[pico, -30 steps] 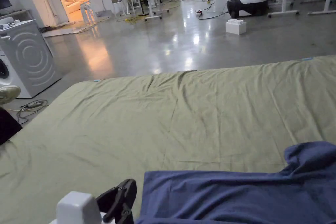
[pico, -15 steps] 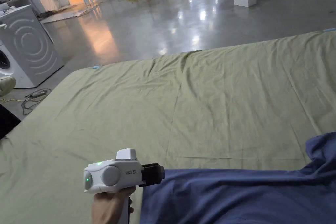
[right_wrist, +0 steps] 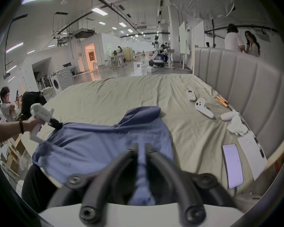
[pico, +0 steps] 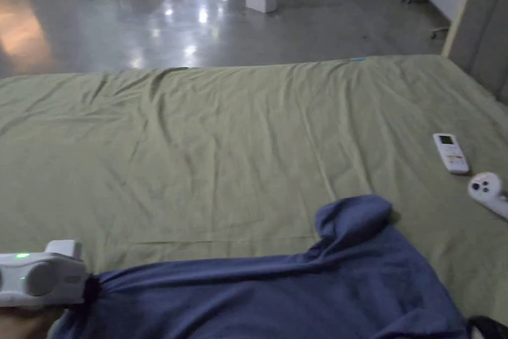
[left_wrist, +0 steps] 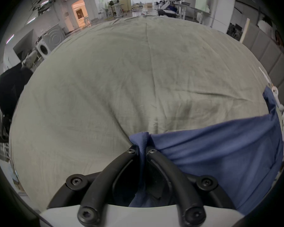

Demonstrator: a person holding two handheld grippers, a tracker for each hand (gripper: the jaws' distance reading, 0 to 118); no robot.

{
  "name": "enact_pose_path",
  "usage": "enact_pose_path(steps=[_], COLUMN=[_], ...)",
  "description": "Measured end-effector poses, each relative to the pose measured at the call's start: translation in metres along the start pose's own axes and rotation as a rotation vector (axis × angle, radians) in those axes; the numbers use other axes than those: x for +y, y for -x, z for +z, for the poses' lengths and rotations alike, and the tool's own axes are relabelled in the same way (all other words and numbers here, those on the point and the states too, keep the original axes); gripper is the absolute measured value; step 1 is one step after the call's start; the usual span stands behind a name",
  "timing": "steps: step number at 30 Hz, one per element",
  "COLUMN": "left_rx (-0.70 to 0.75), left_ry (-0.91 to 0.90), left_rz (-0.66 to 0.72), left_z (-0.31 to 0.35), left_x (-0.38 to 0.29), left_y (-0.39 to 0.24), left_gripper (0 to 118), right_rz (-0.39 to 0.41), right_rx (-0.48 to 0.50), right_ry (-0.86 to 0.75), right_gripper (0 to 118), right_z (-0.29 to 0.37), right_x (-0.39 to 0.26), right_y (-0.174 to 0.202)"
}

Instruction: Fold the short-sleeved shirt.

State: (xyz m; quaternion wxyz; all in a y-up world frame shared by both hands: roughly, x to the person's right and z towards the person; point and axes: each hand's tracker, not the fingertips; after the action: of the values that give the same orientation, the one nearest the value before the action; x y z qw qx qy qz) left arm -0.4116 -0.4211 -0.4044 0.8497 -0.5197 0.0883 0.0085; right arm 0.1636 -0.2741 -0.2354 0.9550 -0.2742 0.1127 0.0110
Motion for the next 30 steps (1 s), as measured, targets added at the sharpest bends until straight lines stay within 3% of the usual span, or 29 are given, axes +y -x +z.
enact_pose_path(steps=[1,3,4,10,12,14,16,18,20,21,24,26,30], left_rx=[-0.008,-0.027,-0.040,-0.111,-0.127,-0.150,-0.172,-0.185,-0.178,-0.170,-0.173,-0.237,-0.342], left_ry=[0.011,0.034,0.043,0.086,0.081,0.071,0.060,0.055,0.042,0.029,0.006,-0.067,-0.228], left_rz=[0.037,0.029,0.016,0.056,0.052,0.081,0.128,0.170,0.167,0.149,0.128,0.161,0.118], left_z=[0.008,0.010,0.010,0.017,0.019,0.016,0.018,0.015,0.018,0.017,0.027,0.047,0.118], left_x=[0.001,0.004,0.005,0.010,0.008,0.006,0.004,0.004,0.000,0.000,0.000,-0.001,-0.022], left_y=[-0.006,-0.003,-0.002,0.005,0.007,0.013,0.016,0.022,0.019,0.018,0.018,0.028,0.046], left_gripper=[8,8,8,7,7,7,7,7,7,7,7,7,7], right_rz=[-0.023,-0.068,-0.090,-0.110,-0.115,-0.117,-0.042,-0.013,0.011,0.017,-0.049,-0.124,-0.059], right_rx=[0.018,0.037,0.032,-0.079,-0.143,-0.138,-0.180,-0.186,-0.157,-0.156,-0.110,0.008,0.002], right_ry=[0.059,0.076,0.127,0.436,0.492,0.520,0.486,0.467,0.456,0.455,0.452,0.408,0.255], right_gripper=[28,79,87,85,82,76,72,50,12,1,1,1,1], right_z=[-0.024,-0.072,-0.099,-0.244,-0.269,-0.284,-0.281,-0.276,-0.270,-0.268,-0.263,-0.246,-0.176], right_x=[0.013,0.034,0.043,0.051,0.038,0.026,0.023,0.024,0.026,0.028,0.032,0.033,0.043], right_y=[-0.011,-0.030,-0.037,-0.073,-0.076,-0.073,-0.059,-0.051,-0.047,-0.047,-0.054,-0.060,-0.056])
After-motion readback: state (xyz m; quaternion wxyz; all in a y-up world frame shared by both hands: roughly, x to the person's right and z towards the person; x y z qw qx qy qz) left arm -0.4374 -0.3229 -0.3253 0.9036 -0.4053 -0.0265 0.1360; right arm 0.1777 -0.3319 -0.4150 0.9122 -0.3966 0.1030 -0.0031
